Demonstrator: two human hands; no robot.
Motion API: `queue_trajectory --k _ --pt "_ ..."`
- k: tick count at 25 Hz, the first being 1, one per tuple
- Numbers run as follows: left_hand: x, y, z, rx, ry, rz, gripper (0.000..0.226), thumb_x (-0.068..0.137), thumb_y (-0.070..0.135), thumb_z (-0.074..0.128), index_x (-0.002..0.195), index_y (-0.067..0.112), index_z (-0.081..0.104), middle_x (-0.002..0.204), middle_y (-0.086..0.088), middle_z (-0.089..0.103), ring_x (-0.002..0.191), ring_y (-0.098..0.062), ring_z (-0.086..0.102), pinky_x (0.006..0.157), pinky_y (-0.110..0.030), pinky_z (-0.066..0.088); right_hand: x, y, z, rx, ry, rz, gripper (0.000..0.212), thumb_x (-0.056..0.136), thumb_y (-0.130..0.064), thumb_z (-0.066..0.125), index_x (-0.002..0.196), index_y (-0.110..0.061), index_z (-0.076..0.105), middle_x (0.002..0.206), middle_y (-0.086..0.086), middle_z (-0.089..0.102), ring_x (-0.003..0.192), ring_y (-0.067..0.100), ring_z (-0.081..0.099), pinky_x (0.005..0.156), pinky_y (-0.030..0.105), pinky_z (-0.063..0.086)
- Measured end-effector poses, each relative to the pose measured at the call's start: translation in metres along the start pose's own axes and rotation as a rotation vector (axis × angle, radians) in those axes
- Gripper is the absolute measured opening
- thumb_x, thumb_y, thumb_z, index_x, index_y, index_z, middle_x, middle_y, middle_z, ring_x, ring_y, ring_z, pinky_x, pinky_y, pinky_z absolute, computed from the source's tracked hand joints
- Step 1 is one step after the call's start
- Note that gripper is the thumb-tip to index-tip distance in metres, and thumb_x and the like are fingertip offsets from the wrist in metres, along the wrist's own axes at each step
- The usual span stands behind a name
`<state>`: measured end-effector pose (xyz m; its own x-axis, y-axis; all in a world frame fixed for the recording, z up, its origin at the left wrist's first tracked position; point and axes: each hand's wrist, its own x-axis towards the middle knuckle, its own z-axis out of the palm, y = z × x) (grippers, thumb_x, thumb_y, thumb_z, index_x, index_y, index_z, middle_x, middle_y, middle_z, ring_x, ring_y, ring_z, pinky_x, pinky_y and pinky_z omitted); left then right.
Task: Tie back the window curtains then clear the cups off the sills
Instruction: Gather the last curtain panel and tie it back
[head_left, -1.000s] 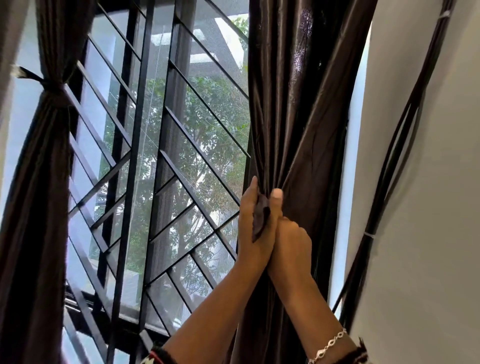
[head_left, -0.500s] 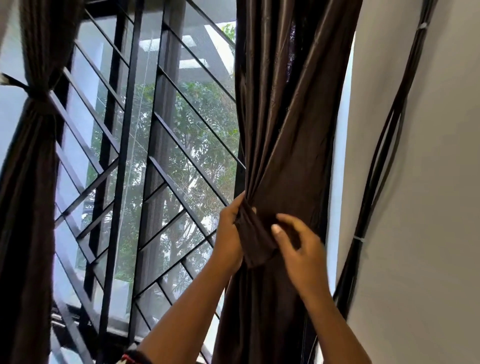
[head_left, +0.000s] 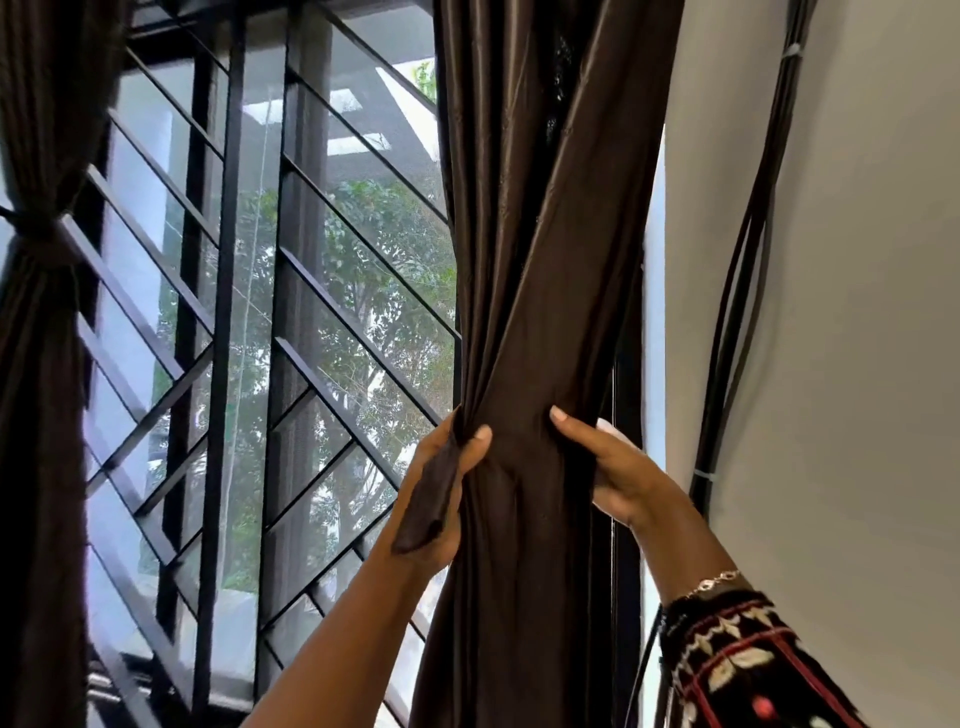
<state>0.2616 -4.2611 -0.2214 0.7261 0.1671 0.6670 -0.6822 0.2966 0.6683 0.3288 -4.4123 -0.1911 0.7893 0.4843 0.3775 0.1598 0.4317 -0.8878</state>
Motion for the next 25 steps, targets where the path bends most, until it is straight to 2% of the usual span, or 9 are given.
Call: queue_trajectory --k 2,4,7,10,13,16,19,21,25 --pt "0.000 0.003 0.000 -0.032 -0.066 -0.044 0.025 0.081 0.006 0.059 0.103 0.014 0.068 0.105 -0.009 0.070 0.096 -0.020 0.067 0.083 -0.029 0.055 0.006 0.004 0.005 0.038 -0.076 0.057 0.047 0.063 -0.027 0.077 0.103 -0.005 0.068 0.100 0.011 0.072 0.090 0.020 0.070 0.080 0.032 0.057" --pt "0.001 0.005 -0.001 -0.117 -0.096 -0.109 0.034 0.079 0.011 0.057 0.113 0.010 0.063 0.111 -0.014 0.067 0.099 -0.023 0.066 0.089 -0.034 0.053 0.013 0.010 0.007 0.121 -0.139 0.067 0.060 0.040 -0.028 0.092 0.093 -0.005 0.074 0.099 0.014 0.072 0.088 0.023 0.070 0.071 0.032 0.058" --pt "0.002 0.006 -0.006 -0.090 -0.089 -0.131 0.040 0.081 0.016 0.055 0.120 0.009 0.058 0.118 -0.015 0.064 0.107 -0.026 0.062 0.095 -0.039 0.049 0.018 0.017 0.007 0.149 -0.130 -0.004 0.068 0.025 -0.028 0.096 0.087 -0.008 0.076 0.095 0.013 0.073 0.085 0.023 0.071 0.068 0.032 0.058" --pt "-0.003 0.009 -0.001 0.078 -0.016 -0.032 0.019 0.092 0.010 0.049 0.106 0.013 0.062 0.102 -0.006 0.070 0.095 -0.019 0.067 0.083 -0.031 0.054 0.014 0.018 0.009 0.087 -0.018 -0.058 0.063 0.053 -0.016 0.084 0.110 0.001 0.064 0.099 0.015 0.071 0.087 0.025 0.070 0.075 0.033 0.058" --pt "-0.010 0.010 0.006 0.096 -0.046 0.074 0.027 0.094 -0.002 0.037 0.105 0.009 0.059 0.089 0.005 0.074 0.085 -0.005 0.068 0.069 -0.013 0.052 0.007 0.021 0.011 -0.055 0.173 -0.216 0.032 0.070 0.000 0.073 0.101 -0.005 0.063 0.097 0.014 0.070 0.084 0.023 0.070 0.074 0.033 0.058" --pt "-0.014 0.012 0.014 0.050 -0.037 0.104 0.026 0.092 -0.003 0.037 0.103 0.010 0.057 0.081 0.011 0.073 0.079 0.001 0.068 0.064 -0.010 0.051 -0.001 0.025 0.016 -0.319 0.316 -0.443 0.029 0.073 -0.001 0.074 0.098 -0.011 0.062 0.093 0.002 0.069 0.088 0.018 0.068 0.080 0.026 0.054" --pt "-0.011 0.007 0.015 0.021 -0.017 0.074 0.024 0.091 0.000 0.038 0.103 0.009 0.057 0.086 0.008 0.073 0.082 0.001 0.067 0.070 -0.011 0.052 -0.013 0.038 0.029 -0.746 0.508 -0.585 0.041 0.080 -0.006 0.068 0.119 -0.006 0.055 0.102 0.001 0.065 0.091 0.013 0.062 0.080 0.013 0.046" --pt "-0.004 -0.001 0.010 0.031 0.022 -0.020 0.027 0.097 0.008 0.037 0.117 0.011 0.054 0.107 -0.001 0.068 0.091 -0.002 0.066 0.083 -0.016 0.051 -0.019 0.050 0.041 -1.001 0.633 -0.610 0.045 0.083 -0.007 0.060 0.127 -0.004 0.048 0.114 0.009 0.060 0.099 0.026 0.060 0.082 0.026 0.046" --pt "-0.004 -0.002 0.011 0.119 0.003 -0.080 0.029 0.097 0.011 0.038 0.124 0.005 0.049 0.105 -0.013 0.061 0.087 -0.009 0.065 0.079 -0.015 0.050 -0.026 0.069 0.057 -1.266 0.692 -0.803 0.037 0.073 0.002 0.065 0.108 -0.003 0.056 0.094 0.012 0.062 0.075 0.033 0.064 0.055 0.035 0.051"
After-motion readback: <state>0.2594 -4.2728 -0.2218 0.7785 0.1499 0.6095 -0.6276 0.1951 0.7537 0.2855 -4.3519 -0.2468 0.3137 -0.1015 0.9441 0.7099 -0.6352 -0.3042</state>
